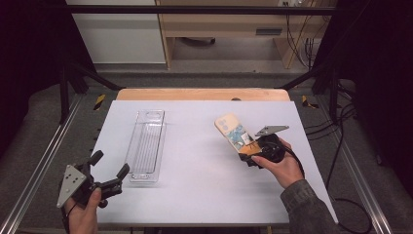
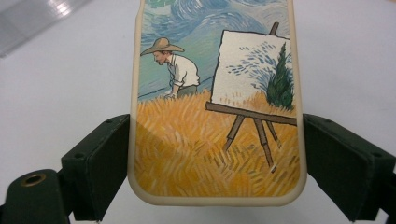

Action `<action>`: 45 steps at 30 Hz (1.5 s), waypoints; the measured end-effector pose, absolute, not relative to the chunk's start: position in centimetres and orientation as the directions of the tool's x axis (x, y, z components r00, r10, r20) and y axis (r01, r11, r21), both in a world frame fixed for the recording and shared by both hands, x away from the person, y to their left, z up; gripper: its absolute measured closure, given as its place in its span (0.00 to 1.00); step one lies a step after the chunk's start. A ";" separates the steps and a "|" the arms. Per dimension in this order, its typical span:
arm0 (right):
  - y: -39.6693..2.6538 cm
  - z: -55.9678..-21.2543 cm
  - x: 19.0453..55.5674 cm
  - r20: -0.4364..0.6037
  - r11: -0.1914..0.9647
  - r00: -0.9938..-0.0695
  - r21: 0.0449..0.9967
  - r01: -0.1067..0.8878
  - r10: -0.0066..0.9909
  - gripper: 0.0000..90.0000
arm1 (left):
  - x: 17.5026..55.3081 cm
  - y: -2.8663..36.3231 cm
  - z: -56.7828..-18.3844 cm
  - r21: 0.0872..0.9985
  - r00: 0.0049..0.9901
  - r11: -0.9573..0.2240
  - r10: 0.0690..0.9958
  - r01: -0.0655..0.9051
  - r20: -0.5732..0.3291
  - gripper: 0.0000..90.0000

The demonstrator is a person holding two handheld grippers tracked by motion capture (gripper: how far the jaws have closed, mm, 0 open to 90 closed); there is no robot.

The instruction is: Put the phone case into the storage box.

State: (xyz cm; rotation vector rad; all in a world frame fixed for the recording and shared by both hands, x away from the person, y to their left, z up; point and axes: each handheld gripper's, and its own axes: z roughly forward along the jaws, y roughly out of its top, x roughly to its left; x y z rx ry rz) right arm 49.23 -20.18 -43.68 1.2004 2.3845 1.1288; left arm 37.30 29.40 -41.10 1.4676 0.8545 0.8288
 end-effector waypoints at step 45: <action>-16.4 -43.4 47.1 0.213 0.143 -0.760 0.917 0.372 0.614 0.13 | 45.2 15.6 -38.5 0.991 0.737 -0.082 0.675 0.102 -0.020 0.01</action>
